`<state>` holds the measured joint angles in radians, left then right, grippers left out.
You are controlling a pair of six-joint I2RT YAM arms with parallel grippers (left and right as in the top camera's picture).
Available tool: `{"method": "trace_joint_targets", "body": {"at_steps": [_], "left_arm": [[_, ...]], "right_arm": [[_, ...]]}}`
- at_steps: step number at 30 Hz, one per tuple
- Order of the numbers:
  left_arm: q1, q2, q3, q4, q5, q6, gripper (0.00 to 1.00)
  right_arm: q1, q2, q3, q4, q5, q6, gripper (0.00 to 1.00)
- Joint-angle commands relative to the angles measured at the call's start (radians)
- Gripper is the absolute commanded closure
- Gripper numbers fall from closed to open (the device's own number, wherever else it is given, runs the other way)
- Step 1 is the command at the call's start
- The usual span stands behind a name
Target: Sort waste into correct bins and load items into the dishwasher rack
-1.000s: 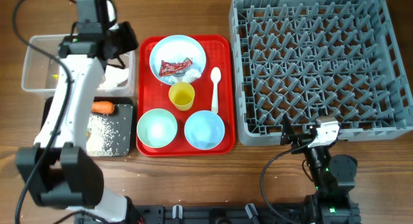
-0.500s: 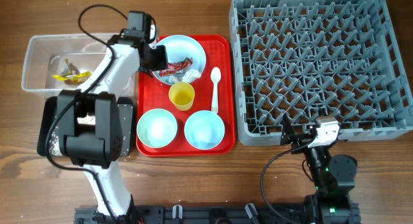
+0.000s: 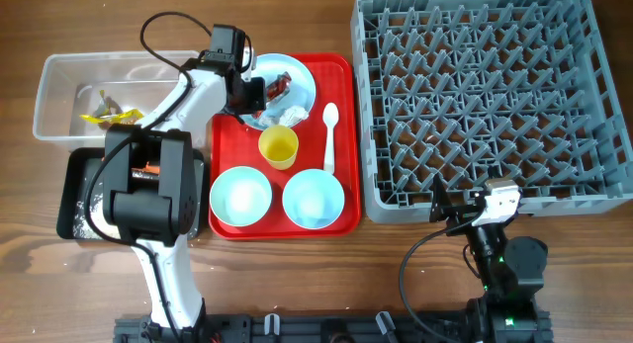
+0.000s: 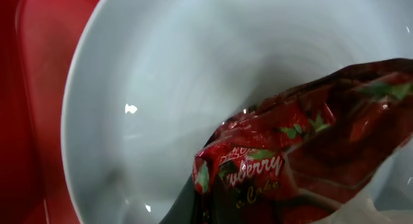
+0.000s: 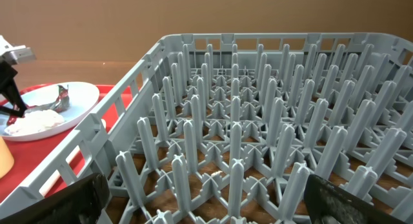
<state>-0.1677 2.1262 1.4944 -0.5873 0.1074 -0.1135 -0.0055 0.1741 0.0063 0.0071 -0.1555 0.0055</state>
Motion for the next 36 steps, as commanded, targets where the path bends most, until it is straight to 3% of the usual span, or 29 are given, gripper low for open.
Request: {"method": "trace_joint_targets", "body": {"at_steps": [1, 5, 8, 15, 20, 29, 30, 33, 36], "left_arm": [[0.000, -0.065, 0.010, 0.016, 0.015, 0.005, 0.96], [0.008, -0.192, 0.010, 0.008, -0.010, -0.020, 0.96], [0.048, -0.286, 0.010, -0.034, -0.094, -0.136, 0.96], [0.261, -0.446, 0.010, -0.122, -0.094, -0.278, 0.96], [0.378, -0.412, 0.009, -0.159, -0.094, -0.299, 0.96], [0.424, -0.248, 0.009, -0.196, -0.124, -0.299, 0.96], [0.424, -0.238, 0.009, -0.200, -0.124, -0.299, 0.94], [0.428, -0.225, 0.009, -0.212, -0.124, -0.299, 0.73], [0.445, -0.230, 0.010, -0.214, -0.124, -0.299, 0.58]], "right_arm": [[-0.003, -0.003, -0.001, 0.003, 0.007, -0.005, 0.00], [-0.003, -0.003, -0.001, 0.003, 0.007, -0.005, 0.00], [-0.003, -0.003, -0.001, 0.003, 0.007, -0.005, 0.00], [-0.003, -0.003, -0.001, 0.003, 0.007, -0.005, 0.00], [-0.003, -0.003, -0.001, 0.003, 0.007, -0.005, 0.00], [-0.003, -0.003, -0.001, 0.003, 0.006, -0.005, 0.00], [-0.003, -0.003, -0.001, 0.003, 0.007, -0.005, 0.00], [-0.003, -0.003, -0.001, 0.003, 0.007, -0.005, 0.00], [-0.003, -0.003, -0.001, 0.003, 0.007, -0.005, 0.00]]}}
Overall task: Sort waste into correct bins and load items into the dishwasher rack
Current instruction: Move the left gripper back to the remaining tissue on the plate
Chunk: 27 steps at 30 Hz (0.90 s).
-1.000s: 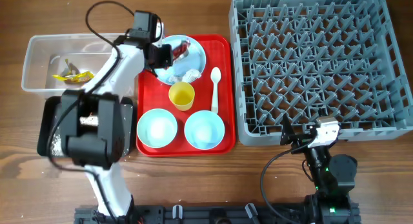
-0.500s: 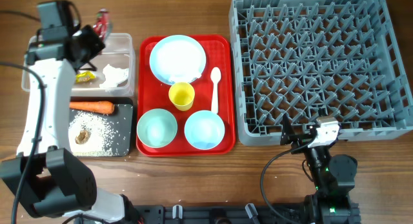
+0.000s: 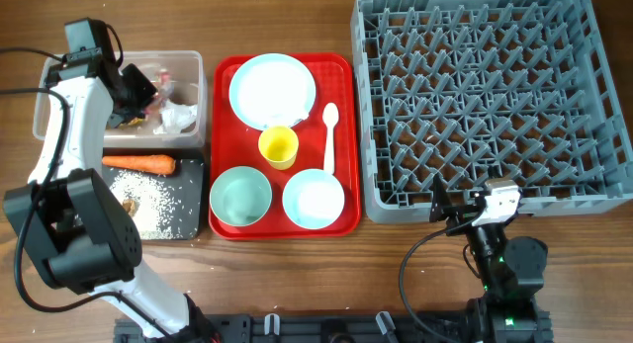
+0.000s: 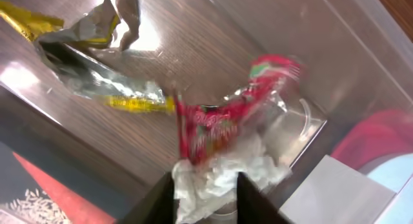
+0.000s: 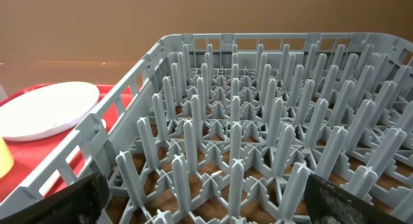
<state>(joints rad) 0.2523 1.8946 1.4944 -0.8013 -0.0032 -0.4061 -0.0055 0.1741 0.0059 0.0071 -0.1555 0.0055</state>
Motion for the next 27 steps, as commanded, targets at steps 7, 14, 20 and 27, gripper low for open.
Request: {"method": "trace_joint_targets", "body": {"at_steps": [7, 14, 20, 27], "left_arm": [[0.037, -0.073, 0.038, 0.026, 0.119, 0.066, 0.31], [-0.199, -0.292, 0.085, 0.014, 0.118, 0.119, 0.30], [-0.389, -0.257, 0.080, -0.021, 0.119, 0.118, 0.38], [-0.572, -0.084, 0.080, -0.009, 0.056, 0.142, 0.28]], "right_arm": [[-0.003, -0.003, -0.001, 0.003, 0.007, -0.005, 0.00], [-0.003, -0.003, -0.001, 0.003, 0.006, -0.005, 0.00], [-0.003, -0.003, -0.001, 0.003, 0.006, -0.005, 0.00], [-0.003, -0.001, -0.001, 0.003, 0.007, -0.005, 0.00]]}}
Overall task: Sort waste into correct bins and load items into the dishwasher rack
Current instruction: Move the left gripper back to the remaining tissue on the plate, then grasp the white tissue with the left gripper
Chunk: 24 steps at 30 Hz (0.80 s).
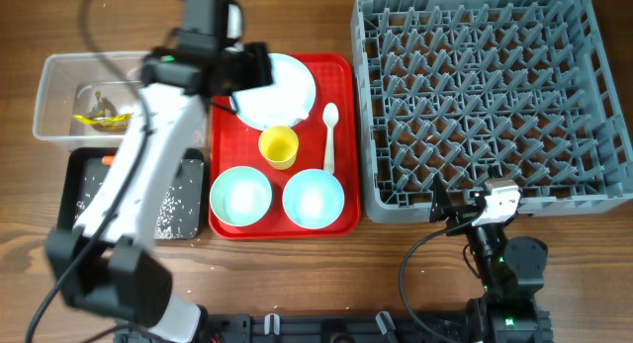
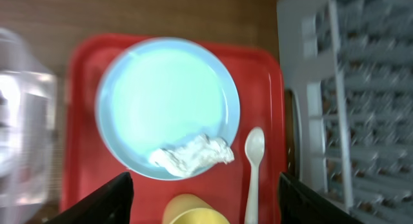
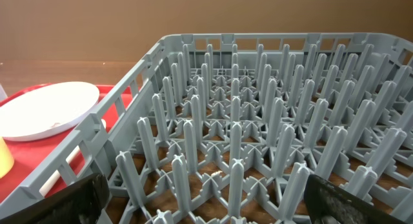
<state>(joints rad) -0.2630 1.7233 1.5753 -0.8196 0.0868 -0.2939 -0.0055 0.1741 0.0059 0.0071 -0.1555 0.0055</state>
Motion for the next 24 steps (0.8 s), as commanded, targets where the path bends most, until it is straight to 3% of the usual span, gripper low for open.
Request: {"method": "trace_joint_targets", "body": {"at_steps": [1, 6, 17, 20, 24], "left_arm": [[-0.071, 0.117, -0.001, 0.019, -0.035, 0.030, 0.27], [-0.106, 0.228, -0.001, 0.064, -0.035, 0.100, 0.22], [-0.100, 0.340, -0.001, 0.087, -0.036, 0.108, 0.22], [-0.098, 0.368, -0.001, 0.090, -0.060, 0.108, 0.31], [-0.099, 0.396, -0.001, 0.095, -0.063, 0.108, 0.35]], "right_arm": [[-0.003, -0.001, -0.001, 0.004, 0.007, -0.005, 0.00], [-0.003, -0.001, -0.001, 0.003, 0.006, -0.005, 0.01], [-0.003, 0.000, -0.001, 0.003, 0.007, -0.005, 0.00], [-0.003, 0.000, -0.001, 0.003, 0.007, -0.005, 0.00], [-0.003, 0.000, -0.001, 0.003, 0.007, -0.005, 0.00]]}}
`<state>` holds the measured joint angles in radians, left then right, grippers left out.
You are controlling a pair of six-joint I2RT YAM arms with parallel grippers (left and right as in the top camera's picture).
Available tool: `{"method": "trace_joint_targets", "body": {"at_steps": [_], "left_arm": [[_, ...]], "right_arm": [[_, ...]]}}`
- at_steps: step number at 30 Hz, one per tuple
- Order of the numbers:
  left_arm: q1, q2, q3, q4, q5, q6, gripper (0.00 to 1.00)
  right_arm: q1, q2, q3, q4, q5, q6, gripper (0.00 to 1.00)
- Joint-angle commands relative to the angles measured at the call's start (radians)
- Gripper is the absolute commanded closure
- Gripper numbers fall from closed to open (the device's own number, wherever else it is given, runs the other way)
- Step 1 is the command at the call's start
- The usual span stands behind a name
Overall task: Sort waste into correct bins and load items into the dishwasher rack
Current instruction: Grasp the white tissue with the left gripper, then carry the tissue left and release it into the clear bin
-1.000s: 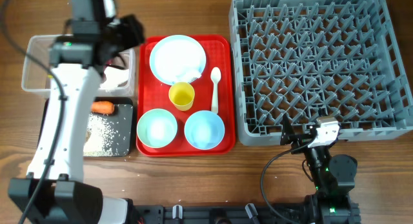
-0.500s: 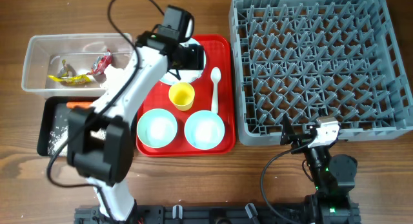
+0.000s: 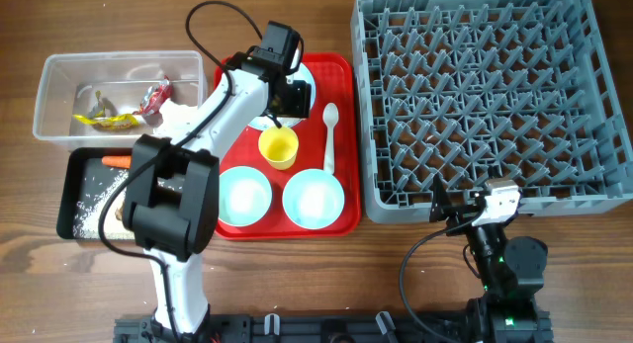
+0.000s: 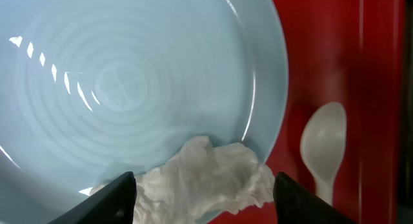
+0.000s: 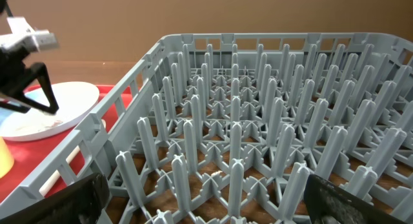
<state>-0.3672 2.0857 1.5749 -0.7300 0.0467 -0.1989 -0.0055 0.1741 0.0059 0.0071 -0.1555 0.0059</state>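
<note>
A crumpled white tissue (image 4: 206,179) lies on the near rim of the pale blue plate (image 4: 129,88) on the red tray (image 3: 341,76). My left gripper (image 4: 205,201) is open low over it, one finger on each side; from overhead the left gripper (image 3: 284,98) hides most of the plate. A white spoon (image 3: 329,135), a yellow cup (image 3: 279,146) and two pale blue bowls (image 3: 242,197) (image 3: 314,197) share the tray. The red wrapper (image 3: 156,94) lies in the clear bin (image 3: 59,66). My right gripper (image 5: 206,208) is open at the front edge of the grey rack (image 3: 490,96).
A black tray (image 3: 74,165) with a carrot (image 3: 117,161) and rice sits in front of the clear bin. A yellow wrapper (image 3: 104,118) and white paper lie in the bin. The rack's prongs (image 5: 235,127) stand upright across it.
My left gripper was high above the tray with the whole plate in view. It is now down close over the tissue on the plate, still open. The right arm has not moved.
My left gripper was at the red wrapper on the plate. Then it was over the clear bin with the wrapper at its fingers. Then it was back high above the tray, empty. Now it straddles the tissue, and the wrapper lies in the bin.
</note>
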Motion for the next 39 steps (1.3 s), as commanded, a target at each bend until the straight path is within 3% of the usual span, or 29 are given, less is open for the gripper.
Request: {"method": "trace_joint_targets", "body": {"at_steps": [1, 6, 12, 29, 39], "left_arm": [[0.005, 0.037, 0.000, 0.005, -0.022, 0.013, 0.36], [0.005, 0.039, 0.000, 0.008, -0.022, 0.013, 0.54], [0.005, 0.039, 0.000, 0.013, -0.050, 0.013, 0.96], [0.060, -0.161, 0.131, 0.011, -0.106, 0.004, 0.96], [0.393, -0.290, 0.131, -0.069, -0.105, -0.151, 0.96]], "right_arm": [[-0.003, 0.000, -0.001, 0.003, 0.007, -0.005, 0.00], [-0.003, 0.000, -0.001, 0.003, 0.007, -0.006, 0.00], [-0.003, 0.000, -0.001, 0.003, 0.007, -0.005, 0.00], [-0.003, 0.000, -0.001, 0.003, 0.007, -0.005, 0.00], [-0.003, 0.000, -0.001, 0.003, 0.007, -0.005, 0.00]]}}
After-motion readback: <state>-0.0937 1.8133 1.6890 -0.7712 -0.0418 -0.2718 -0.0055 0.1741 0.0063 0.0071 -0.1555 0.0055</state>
